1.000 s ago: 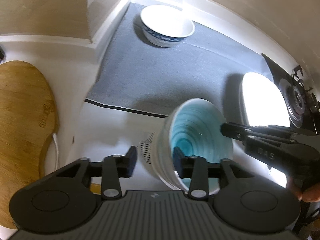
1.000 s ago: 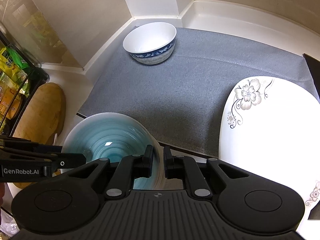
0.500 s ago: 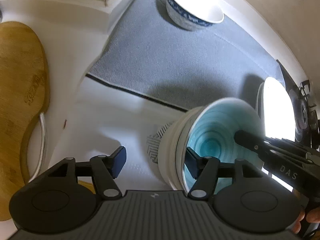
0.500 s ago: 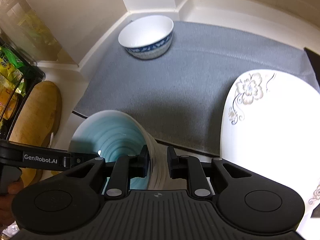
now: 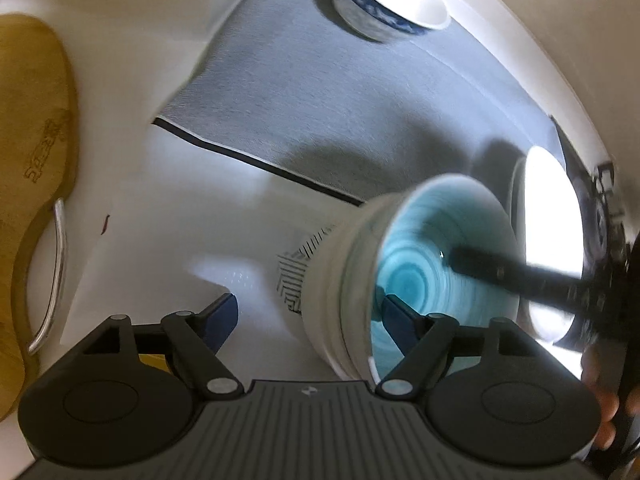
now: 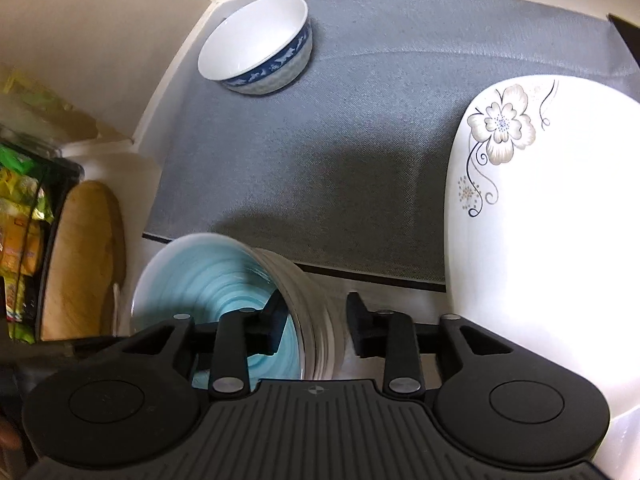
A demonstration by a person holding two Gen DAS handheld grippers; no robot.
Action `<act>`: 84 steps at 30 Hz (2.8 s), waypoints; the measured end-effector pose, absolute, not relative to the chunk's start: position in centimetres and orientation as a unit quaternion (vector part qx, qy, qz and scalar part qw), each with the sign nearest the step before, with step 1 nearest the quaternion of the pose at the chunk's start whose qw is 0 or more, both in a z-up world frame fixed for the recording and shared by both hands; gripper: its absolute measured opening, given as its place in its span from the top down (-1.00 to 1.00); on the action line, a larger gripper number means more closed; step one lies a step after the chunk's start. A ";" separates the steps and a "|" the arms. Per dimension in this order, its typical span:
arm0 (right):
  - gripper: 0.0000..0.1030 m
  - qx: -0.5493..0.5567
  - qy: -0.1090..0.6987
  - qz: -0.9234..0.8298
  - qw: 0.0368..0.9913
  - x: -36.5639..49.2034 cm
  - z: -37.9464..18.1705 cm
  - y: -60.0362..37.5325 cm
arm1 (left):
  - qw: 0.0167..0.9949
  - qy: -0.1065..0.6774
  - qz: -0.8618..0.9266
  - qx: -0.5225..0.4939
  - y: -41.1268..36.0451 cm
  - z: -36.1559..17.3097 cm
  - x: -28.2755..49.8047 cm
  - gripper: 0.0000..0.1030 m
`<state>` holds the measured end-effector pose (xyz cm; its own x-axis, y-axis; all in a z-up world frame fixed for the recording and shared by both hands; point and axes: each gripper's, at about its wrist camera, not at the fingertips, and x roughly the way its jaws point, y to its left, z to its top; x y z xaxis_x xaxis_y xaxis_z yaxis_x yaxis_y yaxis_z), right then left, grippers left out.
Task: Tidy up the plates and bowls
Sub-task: 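Lower the blue swirl bowl into the cream bowl stack and open the left gripper, then move the left gripper to the white bowl with blue pattern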
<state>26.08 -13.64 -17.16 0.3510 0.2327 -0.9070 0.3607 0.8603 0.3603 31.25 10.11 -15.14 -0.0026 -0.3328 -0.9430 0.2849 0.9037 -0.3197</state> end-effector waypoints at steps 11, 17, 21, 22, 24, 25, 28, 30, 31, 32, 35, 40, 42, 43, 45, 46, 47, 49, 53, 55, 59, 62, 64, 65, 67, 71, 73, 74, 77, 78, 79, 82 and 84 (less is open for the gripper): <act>0.23 0.243 0.571 -0.016 0.784 26.1 -17.8 -12.4 | 0.714 0.652 -0.247 -0.057 9.2 -14.9 31.2 -0.10; 0.26 0.223 0.563 -0.018 0.796 26.9 -17.7 -12.1 | 0.724 0.643 -0.242 -0.058 8.3 -14.7 32.3 -0.08; 0.26 0.225 0.558 -0.027 0.798 28.2 -17.7 -12.8 | 0.731 0.634 -0.245 -0.059 7.7 -14.7 33.7 -0.08; 0.26 0.225 0.557 -0.030 0.799 28.5 -17.7 -13.0 | 0.732 0.633 -0.246 -0.062 7.5 -14.8 34.2 -0.07; 0.26 0.225 0.553 -0.034 0.801 29.1 -17.8 -13.6 | 0.733 0.631 -0.245 -0.065 7.1 -14.9 35.0 -0.07; 0.26 0.226 0.553 -0.036 0.802 29.4 -17.8 -13.9 | 0.734 0.630 -0.245 -0.065 6.7 -14.9 35.4 -0.07; 0.26 0.231 0.550 -0.042 0.802 30.4 -17.7 -14.9 | 0.737 0.628 -0.243 -0.067 5.9 -14.9 36.6 -0.07; 0.26 0.234 0.548 -0.045 0.802 31.0 -17.8 -15.6 | 0.738 0.626 -0.242 -0.068 5.4 -14.9 37.1 -0.07; 0.26 0.235 0.546 -0.045 0.803 31.3 -17.8 -15.8 | 0.738 0.626 -0.241 -0.069 5.3 -14.9 37.3 -0.07; 0.26 0.237 0.546 -0.046 0.803 31.5 -17.8 -16.0 | 0.738 0.626 -0.242 -0.071 5.1 -14.8 37.5 -0.09; 0.23 0.243 0.543 -0.040 0.803 31.4 -17.5 -16.6 | 0.741 0.618 -0.249 -0.077 5.5 -13.8 37.6 -0.48; -0.03 0.245 0.523 -0.033 0.816 30.2 -15.4 -17.5 | 0.771 0.590 -0.230 -0.066 6.9 -11.4 37.2 -0.86; -0.17 0.240 0.511 -0.032 0.825 29.9 -14.7 -17.3 | 0.781 0.583 -0.218 -0.056 7.3 -10.7 37.0 -0.90; -0.19 0.236 0.506 -0.031 0.829 29.7 -14.3 -17.3 | 0.786 0.578 -0.214 -0.049 7.4 -10.2 36.9 -0.97; -0.27 0.226 0.500 -0.031 0.836 29.4 -13.6 -17.2 | 0.797 0.567 -0.208 -0.033 7.4 -9.4 36.5 -0.99; -0.28 0.221 0.498 -0.029 0.838 29.2 -13.4 -17.1 | 0.801 0.561 -0.206 -0.024 7.4 -9.1 36.3 -0.99; -0.29 0.218 0.497 -0.028 0.839 29.1 -13.3 -17.0 | 0.805 0.557 -0.204 -0.018 7.3 -8.9 36.1 -0.99; -0.30 0.219 0.495 -0.032 0.840 28.9 -13.1 -17.1 | 0.810 0.551 -0.202 -0.006 7.2 -8.6 35.7 -0.99; -0.30 0.223 0.496 -0.038 0.839 28.9 -12.9 -17.4 | 0.817 0.543 -0.196 0.010 7.3 -8.1 35.2 -0.99; -0.30 0.222 0.495 -0.037 0.839 28.9 -12.7 -17.5 | 0.820 0.539 -0.192 0.013 7.4 -7.8 35.0 -0.99; -0.32 0.221 0.494 -0.039 0.840 28.7 -12.4 -17.2 | 0.823 0.536 -0.189 0.010 7.5 -7.5 35.0 -0.99; -0.32 0.220 0.493 -0.039 0.841 28.5 -12.2 -17.1 | 0.825 0.533 -0.187 0.008 7.4 -7.2 34.9 -0.99; -0.33 0.220 0.492 -0.040 0.841 28.4 -12.1 -17.1 | 0.826 0.532 -0.186 0.009 7.4 -7.1 34.9 -0.99; -0.33 0.221 0.492 -0.040 0.841 28.4 -12.1 -17.1 | 0.827 0.531 -0.185 0.009 7.4 -7.1 34.9 -0.99; -0.33 0.221 0.492 -0.040 0.841 28.4 -12.1 -17.2 | 0.827 0.532 -0.184 0.010 7.3 -7.1 34.9 -0.99; -0.33 0.222 0.492 -0.041 0.841 28.2 -12.1 -17.2 | 0.828 0.529 -0.183 0.011 7.2 -7.0 35.0 -0.99; -0.33 0.223 0.491 -0.041 0.841 28.2 -12.1 -17.3 | 0.830 0.527 -0.182 0.012 7.0 -6.9 35.0 -0.99; -0.33 0.223 0.491 -0.041 0.841 28.2 -12.1 -17.3 | 0.831 0.526 -0.182 0.011 7.0 -6.9 35.1 -0.99; -0.33 0.223 0.490 -0.039 0.841 28.5 -12.1 -17.4 | 0.834 0.523 -0.176 0.002 6.9 -6.7 35.5 -0.99; -0.33 0.224 0.490 -0.038 0.842 28.7 -12.1 -17.5 | 0.835 0.523 -0.172 -0.005 7.0 -6.6 35.7 -0.99; -0.33 0.223 0.489 -0.038 0.842 28.8 -12.0 -17.5 | 0.836 0.523 -0.167 -0.013 7.0 -6.6 35.9 -0.99; -0.34 0.223 0.483 -0.037 0.846 29.4 -11.8 -17.7 | 0.840 0.522 -0.148 -0.032 7.2 -6.7 36.8 -0.99; -0.34 0.223 0.479 -0.038 0.848 30.0 -11.6 -17.9 | 0.842 0.520 -0.135 -0.041 7.2 -6.9 37.5 -0.99</act>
<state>30.02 -17.95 -11.64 0.5386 0.1479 -0.8295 0.2785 0.8979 0.3409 37.46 7.17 -6.92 0.4219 -0.2702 -0.8654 0.1847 0.9601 -0.2098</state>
